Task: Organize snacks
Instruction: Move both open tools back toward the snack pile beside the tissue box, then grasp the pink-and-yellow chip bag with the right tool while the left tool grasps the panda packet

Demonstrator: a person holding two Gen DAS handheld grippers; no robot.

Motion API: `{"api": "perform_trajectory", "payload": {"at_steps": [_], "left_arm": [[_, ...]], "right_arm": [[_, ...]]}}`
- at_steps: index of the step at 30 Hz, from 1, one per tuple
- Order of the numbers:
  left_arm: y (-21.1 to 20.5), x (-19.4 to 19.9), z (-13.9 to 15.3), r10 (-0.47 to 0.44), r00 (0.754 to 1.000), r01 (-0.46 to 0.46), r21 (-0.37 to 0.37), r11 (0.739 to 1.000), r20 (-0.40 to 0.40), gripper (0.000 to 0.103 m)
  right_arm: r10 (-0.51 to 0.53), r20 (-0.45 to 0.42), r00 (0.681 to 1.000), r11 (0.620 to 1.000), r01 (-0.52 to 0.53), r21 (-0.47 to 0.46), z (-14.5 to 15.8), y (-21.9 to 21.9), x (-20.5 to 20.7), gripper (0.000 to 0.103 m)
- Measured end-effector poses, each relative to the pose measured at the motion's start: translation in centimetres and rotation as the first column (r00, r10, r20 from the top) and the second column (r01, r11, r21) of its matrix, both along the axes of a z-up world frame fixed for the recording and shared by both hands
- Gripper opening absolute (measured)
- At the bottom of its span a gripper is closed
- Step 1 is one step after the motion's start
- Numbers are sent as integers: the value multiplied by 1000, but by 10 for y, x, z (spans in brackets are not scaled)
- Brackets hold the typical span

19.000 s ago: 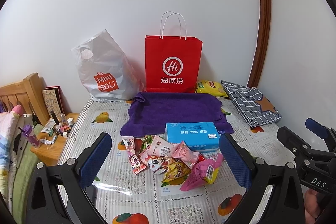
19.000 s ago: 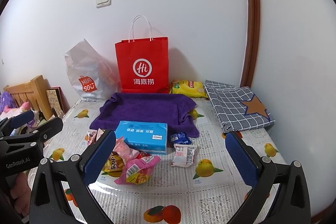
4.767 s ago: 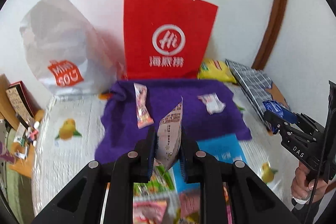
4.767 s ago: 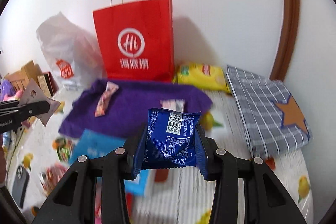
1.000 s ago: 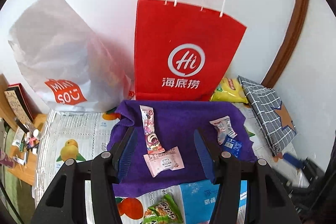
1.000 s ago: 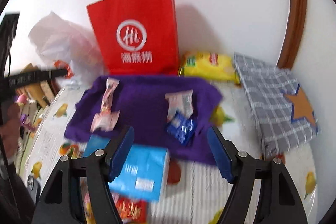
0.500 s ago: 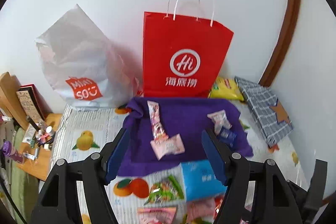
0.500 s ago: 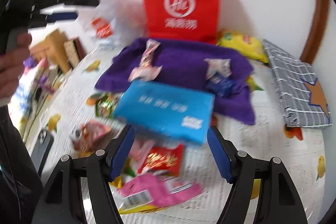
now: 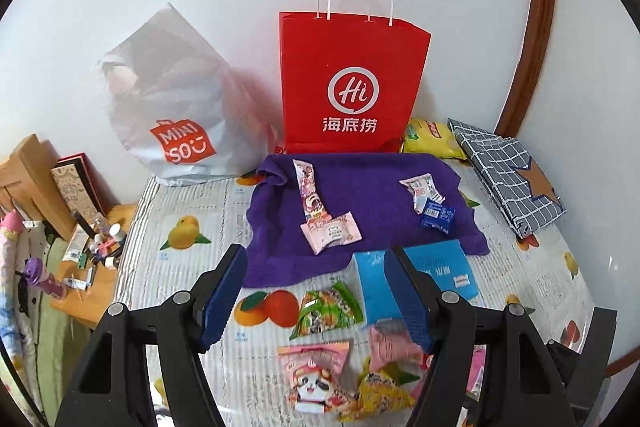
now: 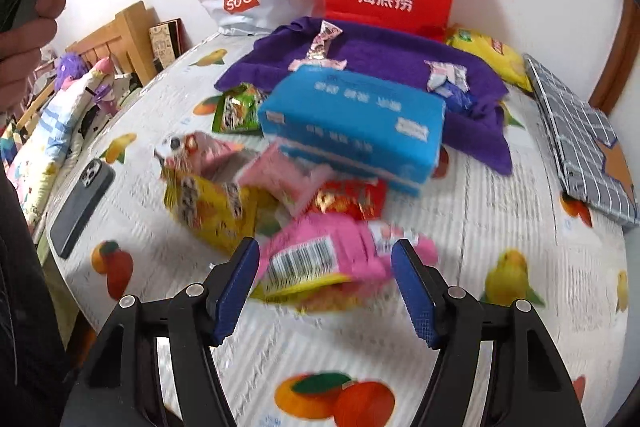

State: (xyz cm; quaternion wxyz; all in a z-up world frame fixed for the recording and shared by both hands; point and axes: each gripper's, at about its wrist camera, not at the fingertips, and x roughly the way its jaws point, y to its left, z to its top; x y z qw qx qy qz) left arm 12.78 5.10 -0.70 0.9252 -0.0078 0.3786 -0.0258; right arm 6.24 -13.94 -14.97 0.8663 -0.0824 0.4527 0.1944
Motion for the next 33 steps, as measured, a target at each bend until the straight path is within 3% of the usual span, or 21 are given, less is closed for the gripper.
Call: {"api": "perform_trajectory", "payload": {"at_steps": [13,20,30,33], "left_arm": [[1,-19,-15,0,1000,1,24,1000,-21,69],[10,-18,-28,16,999,-15,13,1000,-45,69],[36,-12,-63,54,994,-58,-41,997,-100,69],[44,-9,-80,72,987,-82,-62,995,-145,69]], "right_arm": [[-95,-27,995,995,95,-12,-47,-13,-12,69],[-139,95,986,983,126,132,-27,-7,-13,76],[-190,82,978,973,177,148,-39,8,19,80],[-190,89,978,974,176,141,-38,9,20,72]]}}
